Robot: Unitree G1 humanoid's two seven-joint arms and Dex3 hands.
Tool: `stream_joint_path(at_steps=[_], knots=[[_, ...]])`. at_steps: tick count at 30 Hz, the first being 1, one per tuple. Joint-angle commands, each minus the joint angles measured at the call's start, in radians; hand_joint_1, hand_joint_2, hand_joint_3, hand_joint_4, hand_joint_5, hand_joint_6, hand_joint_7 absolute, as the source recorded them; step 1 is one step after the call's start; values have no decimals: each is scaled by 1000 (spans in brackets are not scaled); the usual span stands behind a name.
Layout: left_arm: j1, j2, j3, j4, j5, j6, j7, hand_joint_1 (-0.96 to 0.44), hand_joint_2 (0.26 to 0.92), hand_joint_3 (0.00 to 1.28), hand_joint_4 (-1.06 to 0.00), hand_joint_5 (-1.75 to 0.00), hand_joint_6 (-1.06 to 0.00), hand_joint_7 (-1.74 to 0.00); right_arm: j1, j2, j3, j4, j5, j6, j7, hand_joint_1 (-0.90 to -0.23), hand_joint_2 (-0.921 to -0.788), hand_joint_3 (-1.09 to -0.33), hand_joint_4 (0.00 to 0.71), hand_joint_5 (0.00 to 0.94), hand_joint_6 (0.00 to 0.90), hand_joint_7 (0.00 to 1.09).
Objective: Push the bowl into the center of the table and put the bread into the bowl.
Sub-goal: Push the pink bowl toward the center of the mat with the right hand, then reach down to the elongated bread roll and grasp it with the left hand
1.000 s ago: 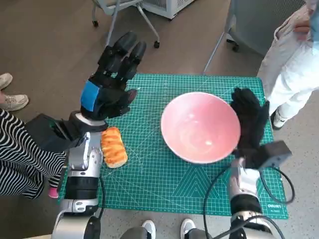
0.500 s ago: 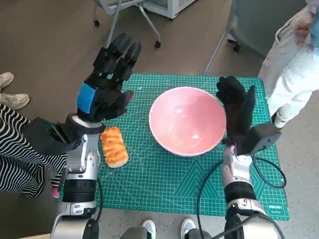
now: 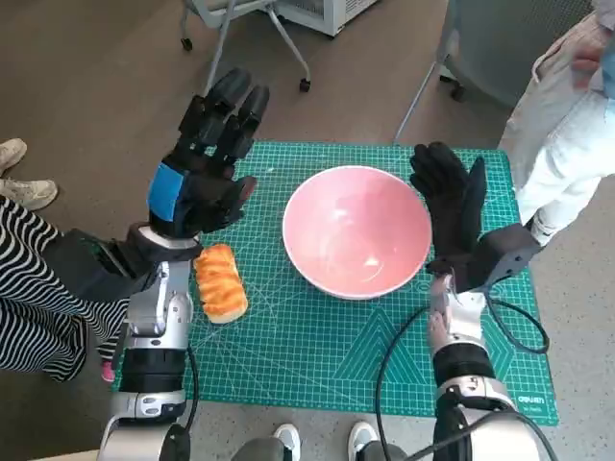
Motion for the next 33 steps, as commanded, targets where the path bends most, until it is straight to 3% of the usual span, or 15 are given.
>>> stream_joint_path(at_steps=[1, 7, 13, 18, 27, 33], knots=[[7, -10, -7, -15, 0, -7, 5, -578, 921, 386, -112, -16, 1, -443, 40, -27, -8, -46, 13, 18, 11, -645, -921, -815, 155, 3, 89, 486], [3, -15, -16, -18, 6, -13, 8, -579, 921, 387, -104, -10, 1, -423, 88, -45, 4, -217, 4, 32, -7, -657, -921, -801, 161, 5, 89, 489], [-14, -18, -23, -7, 12, -19, 5, -578, 921, 393, -92, -3, 1, -382, 162, -60, 37, -466, -21, 56, -19, -684, -921, -772, 165, 5, 103, 501], [-34, -18, -33, 1, 18, -23, 2, -580, 921, 416, -87, 0, 1, -335, 212, -86, 77, -664, -32, 72, 11, -715, -921, -748, 170, 6, 110, 508], [-86, -20, -45, 16, 14, -29, -13, -586, 921, 433, -82, -1, 1, -291, 246, -140, 132, -881, -40, 144, 51, -726, -921, -719, 195, 16, 113, 518], [-116, -25, -50, 12, 8, -28, -21, -581, 921, 445, -83, -1, 1, -326, 259, -150, 148, -953, -47, 216, 41, -748, -921, -676, 217, 22, 127, 532]])
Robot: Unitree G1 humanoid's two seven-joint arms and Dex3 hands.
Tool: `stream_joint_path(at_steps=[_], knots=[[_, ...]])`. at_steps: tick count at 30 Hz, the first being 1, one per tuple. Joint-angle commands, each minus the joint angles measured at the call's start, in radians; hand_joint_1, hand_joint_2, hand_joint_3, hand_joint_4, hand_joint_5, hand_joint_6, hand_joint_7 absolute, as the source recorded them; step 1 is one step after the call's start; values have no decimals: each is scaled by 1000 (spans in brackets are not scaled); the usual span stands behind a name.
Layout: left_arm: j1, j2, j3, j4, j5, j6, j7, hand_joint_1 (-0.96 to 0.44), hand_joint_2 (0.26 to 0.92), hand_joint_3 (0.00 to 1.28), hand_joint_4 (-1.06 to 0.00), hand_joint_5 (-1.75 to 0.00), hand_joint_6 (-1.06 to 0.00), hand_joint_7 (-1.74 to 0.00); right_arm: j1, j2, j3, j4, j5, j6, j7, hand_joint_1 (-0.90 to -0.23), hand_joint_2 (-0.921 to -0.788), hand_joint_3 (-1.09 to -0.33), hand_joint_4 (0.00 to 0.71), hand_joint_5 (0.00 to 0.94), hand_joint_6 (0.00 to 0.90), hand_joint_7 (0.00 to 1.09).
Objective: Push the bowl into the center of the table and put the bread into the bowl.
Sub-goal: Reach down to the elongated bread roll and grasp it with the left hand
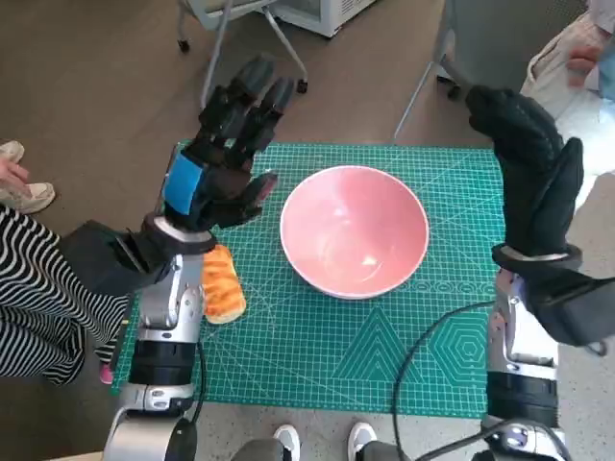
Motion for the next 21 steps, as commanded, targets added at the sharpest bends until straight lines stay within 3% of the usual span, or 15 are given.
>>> stream_joint_path(at_steps=[1, 21], knots=[[-42, -4, -7, -2, -1, -15, -11, -581, 921, 446, -85, -3, 1, -334, 37, -9, 15, -40, -8, 66, -1, -751, -921, -673, 218, 22, 127, 533], [-47, 14, 13, 3, -30, -21, -82, -599, 921, 415, -100, -12, 1, -378, 31, -2, 44, -54, -50, 120, -26, -787, -921, -663, 228, 16, 100, 533]])
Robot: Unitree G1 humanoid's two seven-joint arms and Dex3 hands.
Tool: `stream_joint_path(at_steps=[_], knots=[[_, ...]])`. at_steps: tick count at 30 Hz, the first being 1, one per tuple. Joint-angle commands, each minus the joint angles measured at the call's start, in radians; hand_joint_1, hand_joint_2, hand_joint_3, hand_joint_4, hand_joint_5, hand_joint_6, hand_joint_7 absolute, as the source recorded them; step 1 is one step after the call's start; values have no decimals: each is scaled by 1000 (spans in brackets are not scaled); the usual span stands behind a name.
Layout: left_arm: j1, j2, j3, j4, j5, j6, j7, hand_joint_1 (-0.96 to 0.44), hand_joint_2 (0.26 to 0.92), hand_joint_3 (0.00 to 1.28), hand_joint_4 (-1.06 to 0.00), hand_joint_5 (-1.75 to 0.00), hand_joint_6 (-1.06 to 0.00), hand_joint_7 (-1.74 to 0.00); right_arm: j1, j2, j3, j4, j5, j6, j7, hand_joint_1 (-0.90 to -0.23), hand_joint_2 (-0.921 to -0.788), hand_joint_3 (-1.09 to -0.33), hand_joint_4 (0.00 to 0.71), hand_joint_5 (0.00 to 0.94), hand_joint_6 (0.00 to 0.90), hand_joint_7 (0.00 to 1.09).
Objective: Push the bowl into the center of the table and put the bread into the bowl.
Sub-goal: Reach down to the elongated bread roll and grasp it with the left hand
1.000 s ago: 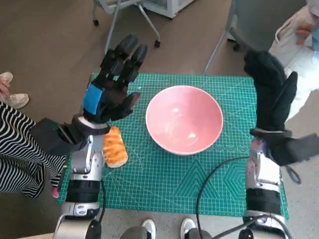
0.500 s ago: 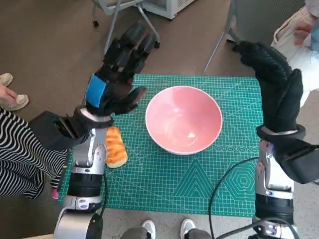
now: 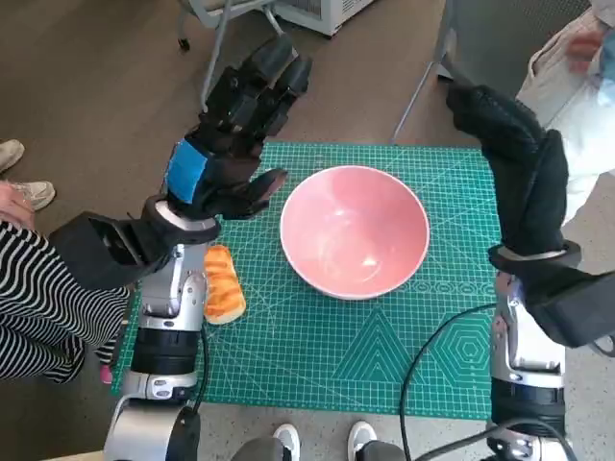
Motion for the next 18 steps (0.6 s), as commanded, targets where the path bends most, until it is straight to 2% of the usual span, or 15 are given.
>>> stream_joint_path(at_steps=[1, 9, 12, 18], knots=[[-9, 14, 10, -1, -18, 0, -13, -598, 921, 411, -101, -12, 1, -382, 12, 2, 10, -1, -15, 24, -11, -787, -921, -664, 227, 15, 97, 533], [-9, 16, 10, -3, -20, 3, -16, -593, 921, 398, -107, -16, 1, -399, 12, 1, 12, -3, -17, 27, -14, -791, -921, -665, 225, 12, 83, 537], [2, 110, 41, -20, -12, 2, -54, -597, 921, 380, -105, -15, 1, -398, 16, 10, 22, -8, -16, 34, -13, -797, -921, -664, 222, 10, 79, 538], [-55, 345, 47, 101, 152, -207, -148, -522, 910, 200, -146, -29, 1, -493, 30, 11, 19, -13, -8, 28, -6, -792, -921, -664, 221, 8, 73, 545]])
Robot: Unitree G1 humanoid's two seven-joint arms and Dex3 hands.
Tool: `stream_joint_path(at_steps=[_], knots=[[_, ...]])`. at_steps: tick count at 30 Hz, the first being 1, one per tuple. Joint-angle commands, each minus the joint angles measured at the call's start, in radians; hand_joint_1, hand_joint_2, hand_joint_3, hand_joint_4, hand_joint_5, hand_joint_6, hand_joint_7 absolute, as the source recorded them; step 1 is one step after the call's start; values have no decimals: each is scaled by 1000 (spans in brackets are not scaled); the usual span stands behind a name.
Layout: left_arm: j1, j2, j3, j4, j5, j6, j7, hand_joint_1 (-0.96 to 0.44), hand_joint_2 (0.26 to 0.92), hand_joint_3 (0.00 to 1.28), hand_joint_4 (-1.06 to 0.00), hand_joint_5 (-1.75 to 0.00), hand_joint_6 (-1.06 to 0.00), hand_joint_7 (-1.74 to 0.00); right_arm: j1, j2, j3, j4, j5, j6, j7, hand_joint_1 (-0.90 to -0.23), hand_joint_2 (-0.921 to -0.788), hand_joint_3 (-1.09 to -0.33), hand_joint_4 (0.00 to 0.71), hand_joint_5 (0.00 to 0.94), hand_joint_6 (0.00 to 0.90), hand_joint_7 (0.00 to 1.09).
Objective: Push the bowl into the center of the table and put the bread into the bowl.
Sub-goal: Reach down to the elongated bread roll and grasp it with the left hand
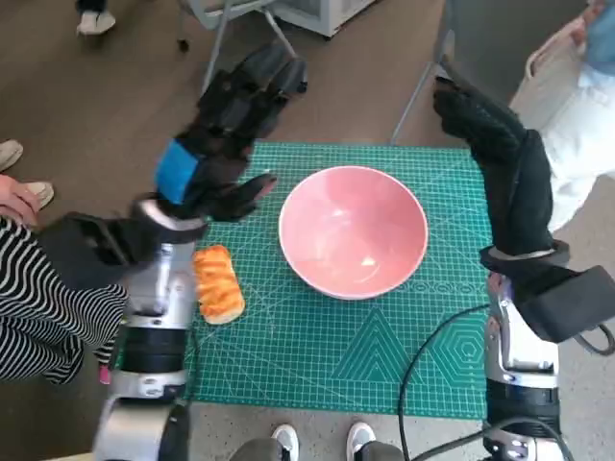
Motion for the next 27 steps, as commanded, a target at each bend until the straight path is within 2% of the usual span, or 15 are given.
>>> stream_joint_path(at_steps=[1, 6, 7, 13, 18, 27], knots=[[-57, 222, 16, 89, 131, -168, -68, -498, 894, 164, -157, -32, 1, -532, 30, -1, 0, -4, 3, 11, 2, -790, -921, -664, 222, 8, 73, 547], [-85, 374, -29, 132, 217, -226, -147, -362, 803, 58, -218, -43, -94, -589, 39, -2, -5, -18, 10, 18, 3, -787, -921, -668, 223, 8, 74, 553], [-91, 398, -40, 142, 232, -237, -163, -310, 784, 35, -241, -37, -142, -558, 40, -2, -6, -21, 11, 19, 3, -787, -921, -668, 224, 8, 77, 556], [-118, 504, -113, 188, 311, -288, -230, -166, 761, 6, -291, -11, -277, -371, 41, 3, -11, -23, 15, 27, -4, -789, -921, -668, 224, 6, 90, 565], [-124, 533, -159, 209, 330, -329, -266, -117, 754, 1, -301, -1, -375, -186, 38, 12, -10, -18, 12, 25, -10, -788, -921, -669, 217, 2, 97, 570], [-100, 554, -236, 189, 374, -281, -314, -83, 763, 5, -271, 0, -417, -77, 31, 27, -8, -6, 12, 21, -14, -783, -921, -671, 220, 4, 98, 571]])
